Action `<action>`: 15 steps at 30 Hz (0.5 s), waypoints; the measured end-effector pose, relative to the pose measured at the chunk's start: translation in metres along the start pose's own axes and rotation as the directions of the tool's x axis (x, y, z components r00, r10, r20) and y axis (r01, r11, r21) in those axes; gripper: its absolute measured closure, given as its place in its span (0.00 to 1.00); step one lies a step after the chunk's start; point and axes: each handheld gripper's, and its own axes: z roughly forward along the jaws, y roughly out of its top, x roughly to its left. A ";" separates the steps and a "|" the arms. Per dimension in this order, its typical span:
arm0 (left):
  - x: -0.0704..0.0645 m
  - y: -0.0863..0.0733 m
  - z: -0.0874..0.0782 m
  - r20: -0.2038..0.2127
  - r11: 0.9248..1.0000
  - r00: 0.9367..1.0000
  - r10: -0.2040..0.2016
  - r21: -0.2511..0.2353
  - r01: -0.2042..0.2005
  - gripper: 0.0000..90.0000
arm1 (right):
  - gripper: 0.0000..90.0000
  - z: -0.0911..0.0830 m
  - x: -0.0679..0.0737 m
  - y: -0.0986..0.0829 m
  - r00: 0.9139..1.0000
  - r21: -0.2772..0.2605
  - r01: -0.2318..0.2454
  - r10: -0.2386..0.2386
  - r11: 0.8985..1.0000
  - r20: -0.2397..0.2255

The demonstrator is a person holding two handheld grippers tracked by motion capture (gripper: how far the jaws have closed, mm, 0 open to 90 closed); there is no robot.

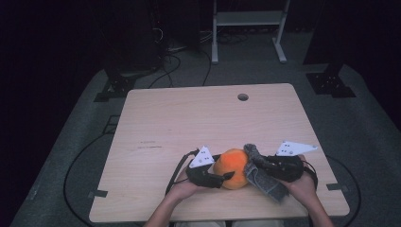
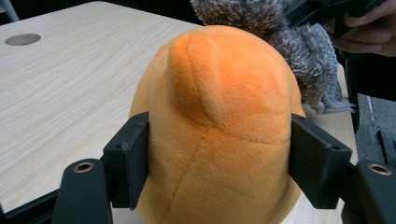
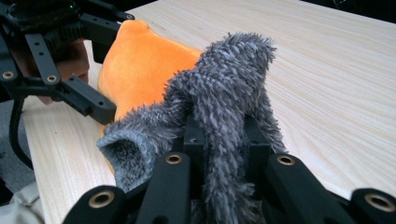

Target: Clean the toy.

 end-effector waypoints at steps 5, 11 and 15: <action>-0.006 0.001 0.002 -0.002 0.999 0.999 0.036 0.002 -0.036 0.33 | 0.85 -0.001 0.014 0.011 0.998 -0.015 0.048 -0.049 0.999 -0.029; -0.028 0.004 0.008 0.015 0.982 0.983 0.183 0.039 -0.183 0.34 | 0.85 -0.004 0.040 0.030 0.985 -0.068 0.127 -0.134 0.990 -0.112; -0.033 0.003 0.010 0.037 0.975 0.976 0.216 0.038 -0.217 0.34 | 0.85 -0.007 0.033 0.028 0.989 -0.042 0.100 -0.103 0.994 -0.102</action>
